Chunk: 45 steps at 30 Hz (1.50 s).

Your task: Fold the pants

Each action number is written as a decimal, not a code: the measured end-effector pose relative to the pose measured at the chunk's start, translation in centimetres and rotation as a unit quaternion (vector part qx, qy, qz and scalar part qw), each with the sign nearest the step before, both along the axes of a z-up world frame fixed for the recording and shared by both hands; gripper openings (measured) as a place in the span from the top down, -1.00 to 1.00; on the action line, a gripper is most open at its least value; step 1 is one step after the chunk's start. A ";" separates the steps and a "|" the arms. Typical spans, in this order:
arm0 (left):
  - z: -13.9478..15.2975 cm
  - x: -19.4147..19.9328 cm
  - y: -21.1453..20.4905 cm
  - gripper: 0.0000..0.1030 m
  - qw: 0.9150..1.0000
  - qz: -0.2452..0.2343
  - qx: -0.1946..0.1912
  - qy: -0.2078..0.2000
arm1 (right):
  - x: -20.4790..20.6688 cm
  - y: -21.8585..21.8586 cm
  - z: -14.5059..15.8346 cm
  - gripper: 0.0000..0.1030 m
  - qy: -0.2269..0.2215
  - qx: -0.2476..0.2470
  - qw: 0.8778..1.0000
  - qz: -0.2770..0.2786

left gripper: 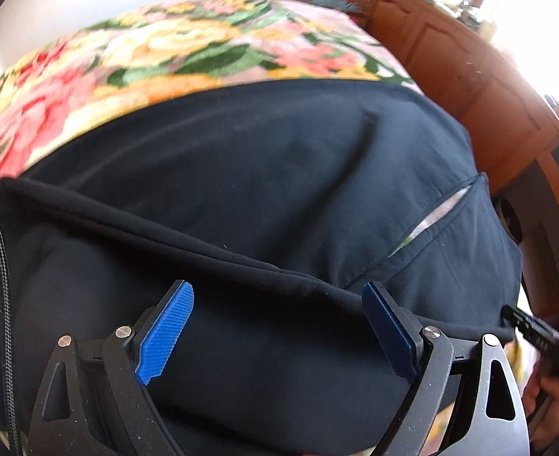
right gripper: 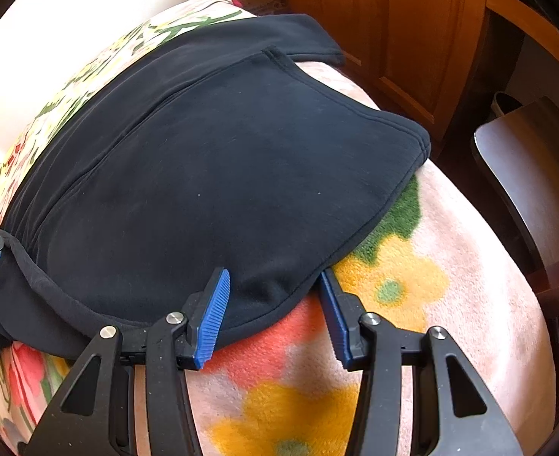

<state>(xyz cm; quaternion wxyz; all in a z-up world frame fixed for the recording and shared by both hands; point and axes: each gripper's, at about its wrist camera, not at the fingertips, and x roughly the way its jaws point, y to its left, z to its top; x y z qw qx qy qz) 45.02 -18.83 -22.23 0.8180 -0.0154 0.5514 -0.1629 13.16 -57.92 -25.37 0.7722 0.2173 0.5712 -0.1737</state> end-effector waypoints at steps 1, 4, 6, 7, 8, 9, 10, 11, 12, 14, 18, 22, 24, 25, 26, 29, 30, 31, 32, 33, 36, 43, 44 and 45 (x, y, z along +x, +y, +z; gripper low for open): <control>-0.5 0.5 -0.2 -0.77 1.000 0.006 -0.002 0.010 | 0.0 0.0 0.0 0.04 -0.001 0.000 1.000 0.001; -1.5 1.4 -0.4 -0.77 0.999 0.030 -0.011 0.033 | -0.1 0.0 0.0 0.04 -0.004 0.004 1.000 0.003; -1.9 1.9 -0.7 -0.60 0.998 0.039 -0.011 0.039 | -0.2 -0.1 0.0 0.04 -0.006 0.007 1.000 0.003; -2.0 2.0 -0.8 -0.49 0.998 0.041 -0.010 0.042 | -0.3 -0.1 0.0 0.04 -0.007 0.008 1.000 0.002; -2.1 2.2 -1.1 -0.42 0.998 0.042 -0.006 0.045 | -0.3 -0.1 -0.1 0.04 -0.007 0.008 1.000 0.002; -2.1 2.3 -1.3 -0.22 0.998 0.040 -0.003 0.044 | -0.3 -0.1 -0.1 0.04 -0.007 0.008 1.000 0.002; -2.2 2.3 -1.5 -0.03 0.998 0.035 0.003 0.043 | -0.3 -0.1 -0.1 0.04 -0.008 0.008 1.000 0.002; -2.2 2.3 -1.8 0.11 0.999 0.028 0.006 0.043 | -0.3 -0.1 -0.1 0.04 -0.008 0.008 1.000 0.002; -2.1 2.3 -1.9 0.46 0.999 0.021 0.005 0.041 | -0.3 -0.2 -0.1 0.04 -0.009 0.009 1.000 0.000; -1.9 2.1 -2.1 0.73 0.999 0.014 -0.001 0.043 | -0.4 -0.3 -0.1 0.07 -0.012 0.012 1.000 -0.005; -0.6 1.0 -1.5 0.82 1.000 0.002 -0.006 0.018 | -0.5 -0.3 0.0 0.25 -0.018 0.011 1.000 -0.013; 1.0 -0.7 -0.5 0.84 1.000 -0.013 -0.006 -0.012 | -0.7 -0.2 0.4 0.52 -0.025 0.008 0.999 -0.019; 1.8 -1.5 -0.4 0.84 0.999 -0.019 -0.005 -0.025 | -1.0 -0.2 0.7 0.68 -0.031 0.010 0.999 -0.024; 2.2 -1.8 -0.3 0.84 0.999 -0.021 -0.005 -0.033 | -1.1 -0.1 0.8 0.70 -0.033 0.011 0.999 -0.025; 2.7 -2.2 -0.3 0.84 0.999 -0.024 -0.005 -0.039 | -1.2 0.0 1.2 0.75 -0.038 0.007 0.999 -0.025; 3.9 -2.8 -0.1 0.85 0.998 -0.032 -0.007 -0.060 | -1.5 0.4 2.8 0.78 -0.060 -0.007 0.998 -0.027; 4.5 -2.9 -0.1 0.85 0.997 -0.035 -0.008 -0.068 | -1.6 0.5 3.5 0.80 -0.068 -0.010 0.997 -0.028; 5.1 -3.2 0.4 0.86 0.996 -0.036 -0.011 -0.075 | -1.6 0.5 4.2 0.80 -0.078 -0.013 0.996 -0.029; 5.7 -3.1 0.5 0.86 0.996 -0.037 -0.014 -0.084 | -1.6 0.5 5.0 0.80 -0.086 -0.016 0.996 -0.030; 6.3 -3.0 0.5 0.86 0.995 -0.039 -0.016 -0.090 | -1.4 0.5 5.9 0.80 -0.095 -0.016 0.995 -0.031; 7.9 -1.8 1.0 0.86 0.993 -0.038 -0.027 -0.108 | -0.3 0.1 8.9 0.81 -0.126 -0.019 0.991 -0.036; 8.8 2.7 2.5 0.86 0.990 -0.028 -0.035 -0.131 | 7.7 0.2 14.4 0.81 -0.165 -0.062 0.984 -0.010; 8.5 3.6 2.4 0.86 0.990 -0.027 -0.033 -0.132 | 9.6 0.3 14.8 0.81 -0.164 -0.074 0.984 -0.002; 8.1 4.4 2.5 0.86 0.990 -0.025 -0.029 -0.132 | 10.9 0.4 14.9 0.81 -0.163 -0.082 0.983 0.003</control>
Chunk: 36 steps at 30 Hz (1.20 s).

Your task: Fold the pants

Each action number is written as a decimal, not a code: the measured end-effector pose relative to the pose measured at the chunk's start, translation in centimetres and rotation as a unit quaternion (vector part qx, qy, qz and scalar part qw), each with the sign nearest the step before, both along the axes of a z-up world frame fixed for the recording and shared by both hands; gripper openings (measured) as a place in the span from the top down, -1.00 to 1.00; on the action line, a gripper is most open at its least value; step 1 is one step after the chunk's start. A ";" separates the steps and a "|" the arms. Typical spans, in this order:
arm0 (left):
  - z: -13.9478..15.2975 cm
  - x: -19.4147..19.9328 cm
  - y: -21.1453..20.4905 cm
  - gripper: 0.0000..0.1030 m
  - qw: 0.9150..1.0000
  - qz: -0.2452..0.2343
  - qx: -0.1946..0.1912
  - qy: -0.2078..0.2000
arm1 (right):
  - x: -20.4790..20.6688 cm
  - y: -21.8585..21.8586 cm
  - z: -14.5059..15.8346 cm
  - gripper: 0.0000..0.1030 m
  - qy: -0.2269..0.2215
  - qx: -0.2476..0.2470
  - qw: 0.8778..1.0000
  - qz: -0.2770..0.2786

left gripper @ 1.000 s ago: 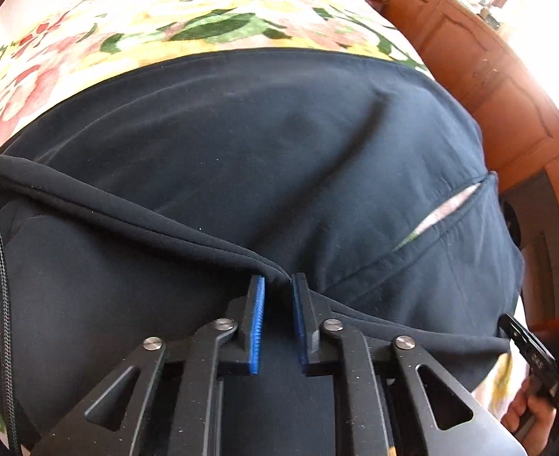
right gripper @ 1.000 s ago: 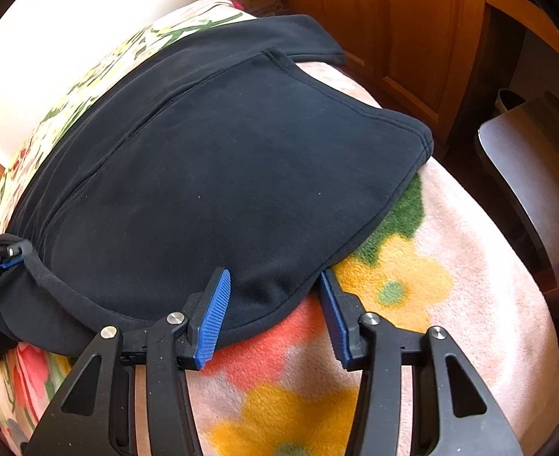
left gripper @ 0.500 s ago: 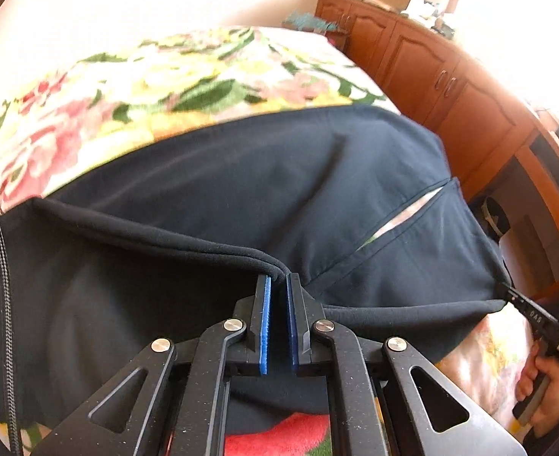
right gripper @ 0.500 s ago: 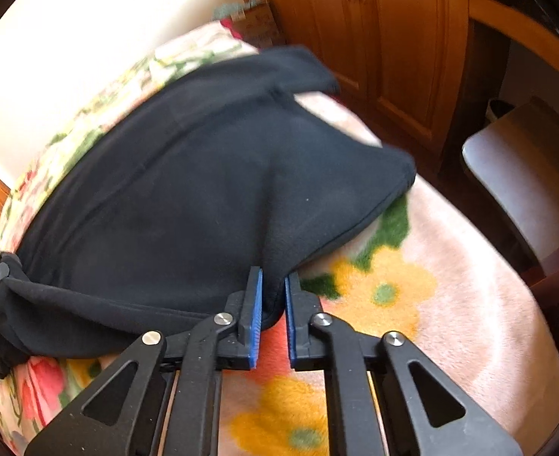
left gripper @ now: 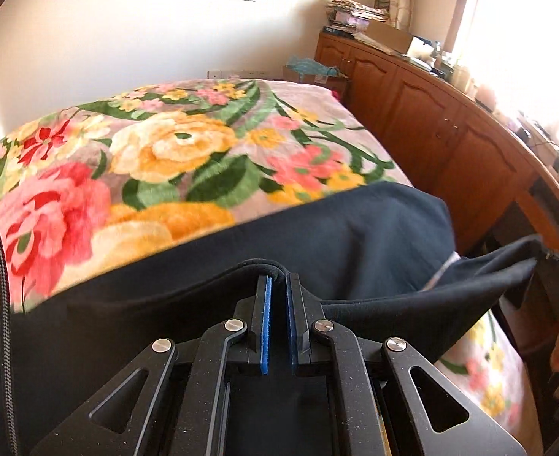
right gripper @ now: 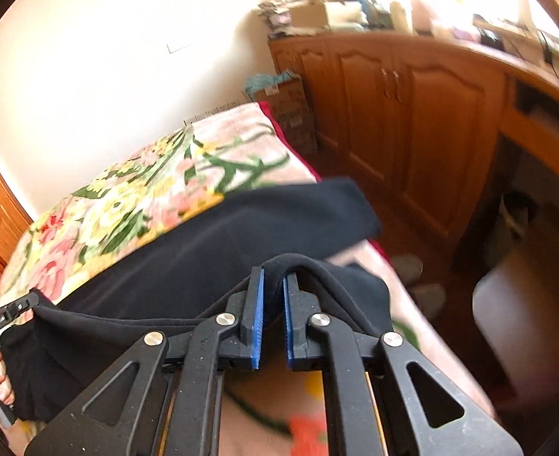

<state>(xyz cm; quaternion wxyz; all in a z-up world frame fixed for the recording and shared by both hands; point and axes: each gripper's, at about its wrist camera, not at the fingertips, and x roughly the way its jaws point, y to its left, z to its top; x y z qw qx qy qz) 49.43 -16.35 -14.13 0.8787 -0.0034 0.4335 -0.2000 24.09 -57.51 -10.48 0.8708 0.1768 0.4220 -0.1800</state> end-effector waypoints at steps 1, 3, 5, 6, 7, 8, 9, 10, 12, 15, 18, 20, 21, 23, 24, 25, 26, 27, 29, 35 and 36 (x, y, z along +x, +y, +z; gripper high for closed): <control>-0.5 0.7 -0.2 0.86 1.000 0.001 0.003 0.000 | 1.8 0.1 0.0 0.81 0.003 -0.010 1.000 0.005; -1.6 2.3 -0.6 0.86 1.000 0.002 0.014 -0.001 | 5.0 0.3 -0.3 0.81 0.011 -0.029 0.999 0.013; -2.3 3.6 -1.0 0.86 1.000 0.002 0.023 -0.001 | 8.5 0.5 -1.4 0.81 0.024 -0.045 0.998 0.020; -2.5 4.1 -1.2 0.86 1.000 0.004 0.025 -0.002 | 9.7 0.5 -1.9 0.81 0.029 -0.051 0.998 0.022; -2.6 4.9 -1.2 0.86 1.000 0.006 0.027 -0.002 | 11.1 0.6 -2.5 0.81 0.037 -0.057 0.997 0.025; -2.7 5.5 -1.4 0.86 1.000 0.007 0.028 -0.002 | 12.4 0.6 -3.1 0.81 0.045 -0.064 0.996 0.029; -2.9 6.2 -1.4 0.86 0.999 0.009 0.030 -0.002 | 13.6 0.6 -3.9 0.81 0.054 -0.070 0.996 0.032; -3.2 7.0 -1.5 0.86 0.999 0.009 0.033 -0.001 | 14.8 0.6 -4.7 0.81 0.064 -0.074 0.995 0.035; -3.9 8.4 -1.7 0.85 0.999 0.006 0.039 0.004 | 16.9 0.3 -6.2 0.81 0.080 -0.078 0.993 0.037; -5.0 9.9 -2.0 0.84 0.999 0.003 0.050 0.009 | 19.3 -0.1 -8.2 0.81 0.095 -0.076 0.992 0.036; -6.4 11.1 -2.1 0.81 0.998 0.000 0.055 0.021 | 21.0 0.1 -10.1 0.81 0.106 -0.078 0.991 0.038; -6.9 11.9 -2.1 0.78 0.998 -0.001 0.056 0.026 | 22.1 0.3 -11.3 0.81 0.115 -0.085 0.989 0.042; -7.2 11.9 -2.1 0.76 0.998 -0.002 0.056 0.029 | 22.3 0.4 -11.7 0.81 0.119 -0.089 0.988 0.044; -7.6 12.2 -2.0 0.72 0.998 -0.003 0.049 0.039 | 22.7 0.5 -12.6 0.81 0.124 -0.090 0.987 0.045; -7.9 12.3 -1.9 0.68 0.998 -0.006 0.045 0.049 | 22.8 0.4 -13.1 0.80 0.129 -0.088 0.987 0.044; -8.2 12.3 -1.8 0.65 0.998 -0.008 0.040 0.056 | 22.9 0.3 -13.5 0.80 0.132 -0.080 0.987 0.043; -8.3 12.3 -1.6 0.63 0.998 -0.006 0.036 0.059 | 22.9 0.1 -14.1 0.76 0.138 -0.069 0.987 0.043; -8.4 12.0 -1.4 0.60 0.998 -0.006 0.029 0.063 | 22.7 0.0 -14.2 0.65 0.139 -0.065 0.987 0.042; -8.4 11.6 -0.7 0.51 0.998 -0.008 0.013 0.066 | 22.1 -0.2 -14.3 0.32 0.131 -0.059 0.989 0.046; -6.6 9.2 1.2 0.05 0.999 -0.012 -0.024 0.041 | 19.1 -1.8 -13.2 -0.04 0.097 -0.038 0.994 0.044; -6.3 8.8 1.4 -0.04 0.999 -0.016 -0.025 0.036 | 18.5 -2.1 -13.0 -0.04 0.095 -0.036 0.994 0.044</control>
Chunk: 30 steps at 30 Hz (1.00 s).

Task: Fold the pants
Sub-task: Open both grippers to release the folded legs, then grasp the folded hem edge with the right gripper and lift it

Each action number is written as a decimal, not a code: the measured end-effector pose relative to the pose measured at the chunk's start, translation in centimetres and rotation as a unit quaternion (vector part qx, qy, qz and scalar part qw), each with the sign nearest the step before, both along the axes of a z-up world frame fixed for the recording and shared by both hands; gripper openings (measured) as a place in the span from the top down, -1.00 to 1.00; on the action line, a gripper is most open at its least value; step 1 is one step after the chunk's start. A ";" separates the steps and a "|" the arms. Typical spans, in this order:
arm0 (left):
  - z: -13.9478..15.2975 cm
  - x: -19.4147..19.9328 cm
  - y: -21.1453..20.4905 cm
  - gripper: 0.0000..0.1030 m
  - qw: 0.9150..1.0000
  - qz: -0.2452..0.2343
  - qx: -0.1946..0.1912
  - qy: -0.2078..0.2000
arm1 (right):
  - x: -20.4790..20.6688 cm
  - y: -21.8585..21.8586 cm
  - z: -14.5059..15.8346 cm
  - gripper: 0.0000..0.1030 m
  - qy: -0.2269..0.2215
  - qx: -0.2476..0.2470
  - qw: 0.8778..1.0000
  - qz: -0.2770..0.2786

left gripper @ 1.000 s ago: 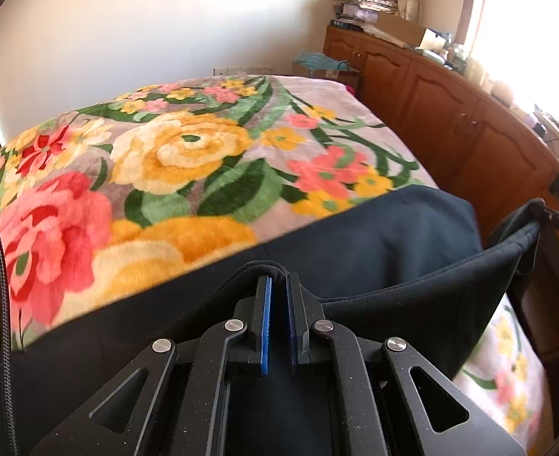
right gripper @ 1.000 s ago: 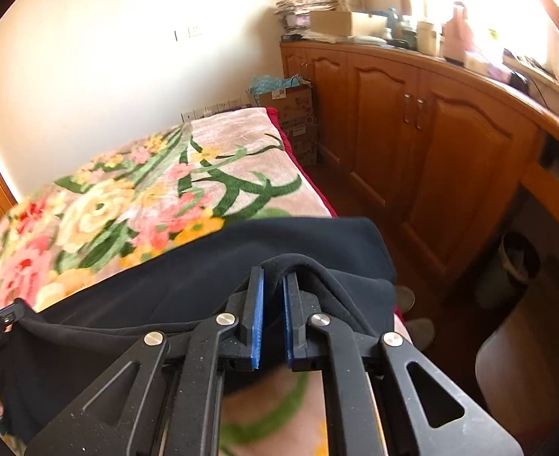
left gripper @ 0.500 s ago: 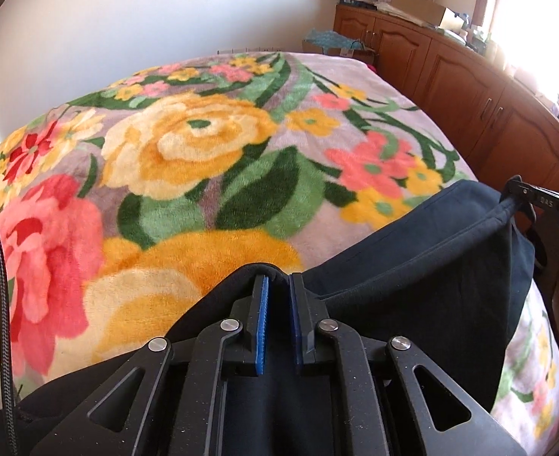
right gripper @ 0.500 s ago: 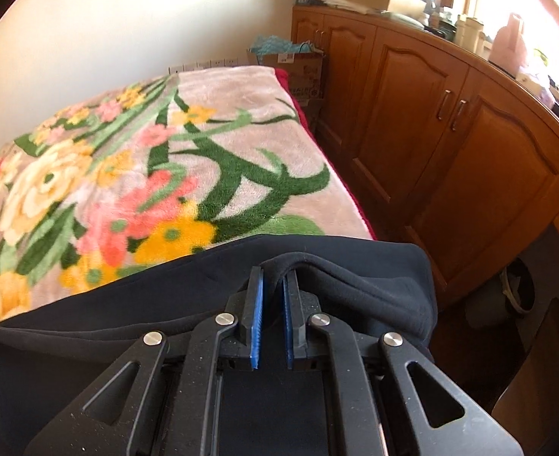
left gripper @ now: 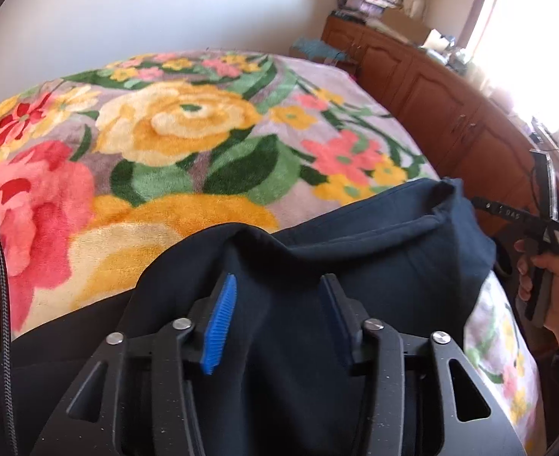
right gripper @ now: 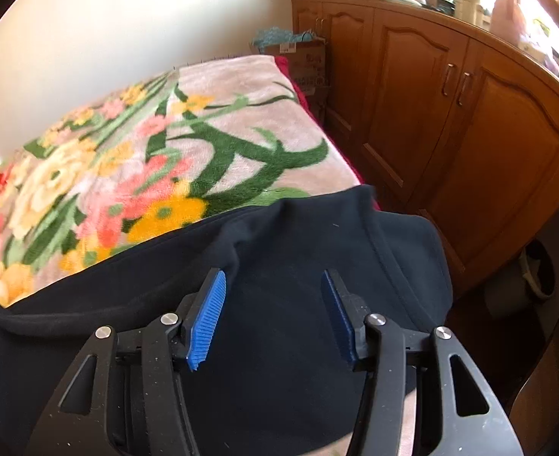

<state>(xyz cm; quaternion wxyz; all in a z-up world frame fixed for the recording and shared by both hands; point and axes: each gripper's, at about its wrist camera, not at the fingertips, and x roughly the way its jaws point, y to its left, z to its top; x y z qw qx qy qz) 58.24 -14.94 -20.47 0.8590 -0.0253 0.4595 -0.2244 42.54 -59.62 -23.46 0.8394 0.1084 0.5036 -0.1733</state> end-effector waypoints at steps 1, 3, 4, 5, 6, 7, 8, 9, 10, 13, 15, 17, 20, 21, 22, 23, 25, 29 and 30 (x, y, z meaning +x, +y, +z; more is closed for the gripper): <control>0.1 -0.4 0.2 -0.13 1.000 -0.003 0.003 -0.005 | -0.6 -0.2 0.1 -0.04 0.000 -0.001 1.000 -0.001; 0.5 -1.4 0.6 -0.18 1.000 -0.006 0.013 -0.015 | -2.0 -0.7 0.2 -0.04 0.001 0.001 1.000 -0.001; 0.6 -2.0 0.7 -0.19 1.000 -0.009 0.013 -0.019 | -2.7 -0.8 0.2 -0.04 0.003 -0.001 1.000 0.000; 0.7 -2.5 0.9 -0.19 1.000 -0.012 0.014 -0.020 | -3.6 -1.0 0.2 -0.04 0.003 -0.003 1.000 -0.002; 0.7 -3.4 1.1 -0.19 1.000 -0.015 0.017 -0.022 | -4.4 -1.3 0.0 -0.04 0.005 0.000 1.000 -0.004; 0.7 -4.1 1.2 -0.19 0.999 -0.016 0.022 -0.025 | -5.3 -1.5 -0.2 -0.04 0.007 0.003 1.000 -0.007; 0.7 -4.8 1.4 -0.20 0.999 -0.017 0.028 -0.028 | -6.0 -1.8 -0.4 -0.04 0.008 0.006 1.000 -0.010; 0.5 -5.5 1.5 -0.20 0.999 -0.018 0.034 -0.032 | -6.7 -2.1 -0.8 -0.04 0.011 0.012 1.000 -0.014; 0.5 -6.2 1.4 -0.20 0.998 -0.020 0.039 -0.035 | -7.4 -2.4 -1.1 -0.04 0.014 0.017 1.000 -0.018; -0.9 -7.8 1.0 -0.20 0.997 -0.032 0.060 -0.033 | -9.1 -3.3 -1.9 -0.04 0.018 0.025 0.999 -0.031; -2.0 -8.5 0.4 -0.20 0.996 -0.037 0.072 -0.027 | -9.8 -4.0 -2.4 -0.04 0.020 0.036 0.998 -0.042; -2.9 -9.2 -0.2 -0.20 0.994 -0.043 0.091 -0.032 | -10.5 -4.6 -2.7 -0.04 0.018 0.046 0.997 -0.054; -3.5 -10.1 -1.1 -0.20 0.992 -0.049 0.108 -0.040 | -11.1 -5.4 -3.3 -0.04 0.019 0.061 0.996 -0.067; -3.5 -10.3 -1.2 -0.20 0.993 -0.048 0.105 -0.039 | -11.2 -5.6 -3.5 -0.04 0.020 0.064 0.995 -0.068; -3.5 -10.4 -1.1 -0.20 0.993 -0.045 0.099 -0.036 | -11.3 -5.7 -3.7 -0.04 0.020 0.069 0.995 -0.069; -3.4 -10.6 -1.0 -0.20 0.994 -0.040 0.094 -0.034 | -11.3 -5.9 -3.8 -0.04 0.018 0.075 0.994 -0.073; -3.4 -10.8 -0.7 -0.20 0.995 -0.031 0.085 -0.029 | -11.3 -6.3 -4.1 -0.04 0.015 0.090 0.992 -0.084; -3.3 -11.2 -0.2 -0.20 0.996 -0.027 0.080 -0.027 | -10.8 -6.5 -4.3 0.37 0.020 0.091 0.991 -0.094; -3.2 -11.3 -0.2 -0.20 0.996 -0.028 0.081 -0.027 | -10.7 -6.3 -4.2 0.60 0.024 0.081 0.992 -0.093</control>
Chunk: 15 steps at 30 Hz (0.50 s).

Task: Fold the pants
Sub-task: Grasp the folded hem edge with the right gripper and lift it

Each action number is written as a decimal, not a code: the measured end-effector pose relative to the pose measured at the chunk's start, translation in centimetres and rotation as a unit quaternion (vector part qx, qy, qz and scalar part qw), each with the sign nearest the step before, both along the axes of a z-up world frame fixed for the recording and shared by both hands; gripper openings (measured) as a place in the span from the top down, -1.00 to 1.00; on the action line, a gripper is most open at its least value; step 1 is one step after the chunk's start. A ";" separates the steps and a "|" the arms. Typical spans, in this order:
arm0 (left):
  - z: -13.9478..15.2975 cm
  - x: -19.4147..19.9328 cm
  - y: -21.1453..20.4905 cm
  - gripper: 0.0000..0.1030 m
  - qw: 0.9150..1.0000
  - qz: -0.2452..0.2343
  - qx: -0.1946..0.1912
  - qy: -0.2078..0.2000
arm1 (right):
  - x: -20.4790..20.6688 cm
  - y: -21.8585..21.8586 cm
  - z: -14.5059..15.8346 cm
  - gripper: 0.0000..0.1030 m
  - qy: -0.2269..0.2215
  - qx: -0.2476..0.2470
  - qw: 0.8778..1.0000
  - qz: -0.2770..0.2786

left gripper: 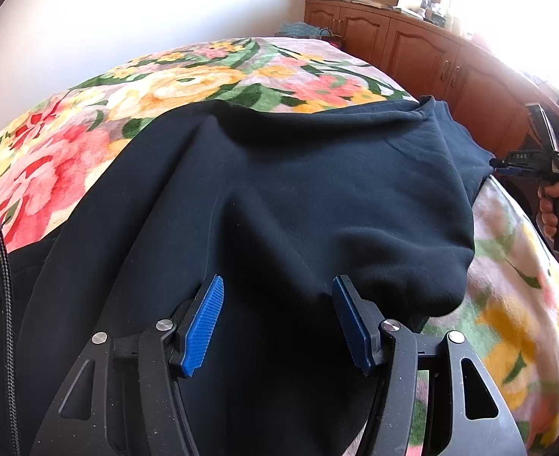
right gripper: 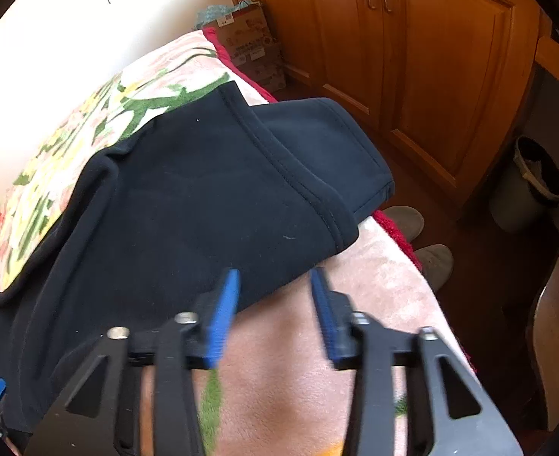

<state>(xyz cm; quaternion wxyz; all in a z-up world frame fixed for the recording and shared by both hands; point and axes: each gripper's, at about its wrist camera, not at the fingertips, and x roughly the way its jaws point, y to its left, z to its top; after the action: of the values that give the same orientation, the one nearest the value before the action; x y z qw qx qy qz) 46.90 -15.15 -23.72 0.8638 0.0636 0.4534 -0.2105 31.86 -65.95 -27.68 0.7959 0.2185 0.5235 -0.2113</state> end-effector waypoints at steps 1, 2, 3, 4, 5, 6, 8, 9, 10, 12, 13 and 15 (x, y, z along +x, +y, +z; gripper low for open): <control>0.0 -0.1 0.0 -0.20 1.000 0.000 0.001 0.000 | 0.2 0.3 0.3 0.73 0.005 -0.022 1.000 0.005; 0.0 -0.2 0.0 -0.20 1.000 -0.001 0.001 0.000 | 0.4 0.5 0.8 0.90 0.003 -0.041 0.999 0.013; 0.1 -0.2 -0.1 -0.20 1.000 -0.002 0.001 0.000 | 0.4 0.6 1.3 0.93 0.001 -0.056 0.998 0.018; 0.2 -0.3 0.0 -0.20 1.000 -0.002 0.001 0.000 | 0.6 0.7 1.9 0.98 -0.003 -0.074 0.997 0.022; 0.2 -0.4 0.0 -0.20 1.000 -0.002 0.000 0.000 | 0.8 0.5 2.4 0.99 -0.007 -0.082 0.996 0.025; 0.3 -0.3 0.0 -0.20 1.000 -0.002 -0.001 0.000 | 1.1 0.3 2.8 0.99 -0.008 -0.087 0.996 0.032; 0.4 -0.4 0.0 -0.20 1.000 -0.002 -0.003 0.000 | 1.8 -0.2 3.4 0.99 -0.001 -0.104 0.994 0.035; 0.5 -0.5 0.1 -0.20 1.000 -0.002 -0.004 0.000 | 1.9 -0.6 3.8 0.99 -0.001 -0.108 0.994 0.032; 0.6 -0.5 0.1 -0.20 1.000 -0.002 -0.005 0.000 | 1.9 -1.2 4.2 0.99 -0.003 -0.107 0.994 0.026; 0.7 -0.7 0.1 -0.20 1.000 -0.004 -0.004 -0.004 | 1.8 -2.3 4.1 0.98 -0.008 -0.065 0.998 0.017; 0.7 -0.9 0.1 -0.20 1.000 -0.005 -0.002 -0.007 | 1.7 -2.7 3.5 0.97 0.000 -0.039 0.999 0.014; 0.7 -1.0 0.0 -0.20 1.000 -0.005 -0.001 -0.011 | 1.6 -2.5 2.8 0.79 0.016 -0.037 0.999 0.016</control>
<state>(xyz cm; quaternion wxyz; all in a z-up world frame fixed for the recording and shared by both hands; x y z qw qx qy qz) 45.92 -15.14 -23.03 0.8674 0.0678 0.4438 -0.2148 33.41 -68.42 -24.88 0.7986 0.1771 0.5310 -0.2214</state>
